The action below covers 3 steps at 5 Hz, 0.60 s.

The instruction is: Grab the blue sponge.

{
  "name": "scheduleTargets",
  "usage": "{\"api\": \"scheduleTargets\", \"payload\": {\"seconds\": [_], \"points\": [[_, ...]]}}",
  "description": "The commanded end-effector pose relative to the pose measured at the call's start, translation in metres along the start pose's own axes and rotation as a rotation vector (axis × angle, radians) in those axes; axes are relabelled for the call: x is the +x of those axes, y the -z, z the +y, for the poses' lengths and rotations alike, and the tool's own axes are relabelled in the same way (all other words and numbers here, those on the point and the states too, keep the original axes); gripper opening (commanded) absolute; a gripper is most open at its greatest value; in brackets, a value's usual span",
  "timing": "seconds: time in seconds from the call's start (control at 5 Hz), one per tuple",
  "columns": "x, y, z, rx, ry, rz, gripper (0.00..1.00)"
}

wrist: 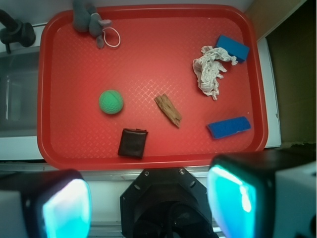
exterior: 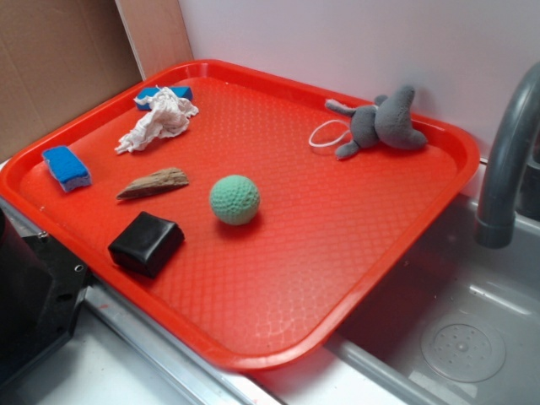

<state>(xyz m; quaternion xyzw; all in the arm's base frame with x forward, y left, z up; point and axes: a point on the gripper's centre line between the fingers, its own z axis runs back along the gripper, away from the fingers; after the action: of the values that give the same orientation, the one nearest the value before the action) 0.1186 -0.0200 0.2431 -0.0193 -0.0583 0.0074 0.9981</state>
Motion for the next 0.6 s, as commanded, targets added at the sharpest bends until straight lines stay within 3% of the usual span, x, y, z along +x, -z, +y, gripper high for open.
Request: {"api": "scheduleTargets", "payload": {"seconds": [0.0,0.2,0.4], "points": [[0.000,0.000,0.000,0.000,0.000,0.000,1.00],[0.017,0.051,0.042,0.142,-0.235,-0.008,1.00],[0.027,0.082,0.074,0.155,-0.486,-0.043,1.00]]}}
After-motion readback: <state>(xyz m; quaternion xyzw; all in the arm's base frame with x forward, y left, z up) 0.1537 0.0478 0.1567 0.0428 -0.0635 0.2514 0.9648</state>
